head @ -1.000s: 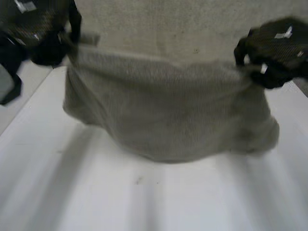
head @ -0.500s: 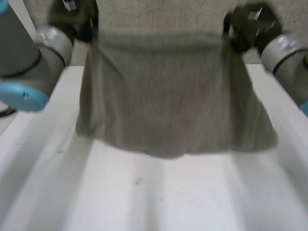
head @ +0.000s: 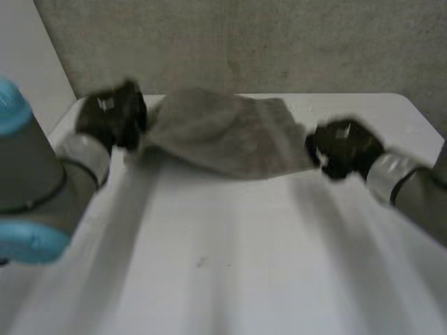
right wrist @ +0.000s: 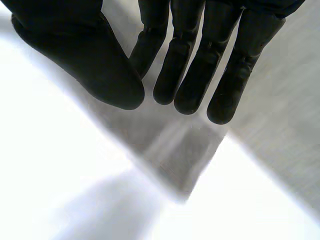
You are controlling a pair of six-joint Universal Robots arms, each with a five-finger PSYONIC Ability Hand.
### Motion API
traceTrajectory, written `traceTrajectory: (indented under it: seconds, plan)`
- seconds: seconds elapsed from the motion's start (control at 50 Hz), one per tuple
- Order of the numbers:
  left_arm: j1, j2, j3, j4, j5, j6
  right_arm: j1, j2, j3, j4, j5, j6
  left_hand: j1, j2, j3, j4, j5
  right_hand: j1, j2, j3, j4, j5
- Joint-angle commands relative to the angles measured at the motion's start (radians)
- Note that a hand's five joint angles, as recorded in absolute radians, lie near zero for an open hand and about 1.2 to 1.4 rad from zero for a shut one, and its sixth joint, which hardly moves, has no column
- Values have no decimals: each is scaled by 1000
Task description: Fold the towel.
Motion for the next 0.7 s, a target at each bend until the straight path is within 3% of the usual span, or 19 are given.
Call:
traceTrajectory:
  seconds: [0.02,0.08,0.1,0.14,0.18,0.24,0.44,0.52,0.7]
  plan:
    - [-7,-24,-164,28,0,1,-9,91,112,60,0,-125,234,1224,180,179,192,35,179,180,178,184]
    - [4,-11,-200,31,0,1,-9,82,124,57,-3,-124,234,1224,180,179,192,33,177,178,176,182]
    - [-1,3,-206,31,0,1,-9,72,125,54,-5,-122,234,1224,180,179,192,-255,-110,-110,-112,-106]
    - [-1,26,-209,31,0,1,-9,72,125,54,-5,-122,234,1224,180,179,192,-258,-113,-113,-115,-109]
    - [1,89,-210,31,2,1,-7,30,128,37,-5,-110,234,1224,180,179,192,-766,-622,-621,-623,-617]
    - [-4,143,-200,31,14,1,-4,6,128,11,-5,-38,234,1224,180,179,192,-950,-806,-805,-807,-801]
    - [-18,307,-99,19,95,-3,21,-49,75,-144,14,370,234,1224,180,179,192,-1012,-868,-867,-869,-864]
    - [-44,347,-54,0,94,-3,108,5,1,-166,32,519,234,1224,180,179,192,-1059,-915,-914,-916,-910]
    - [-119,410,62,-59,86,-4,286,193,-153,-167,123,548,234,1224,180,179,192,-1059,-915,-914,-916,-910]
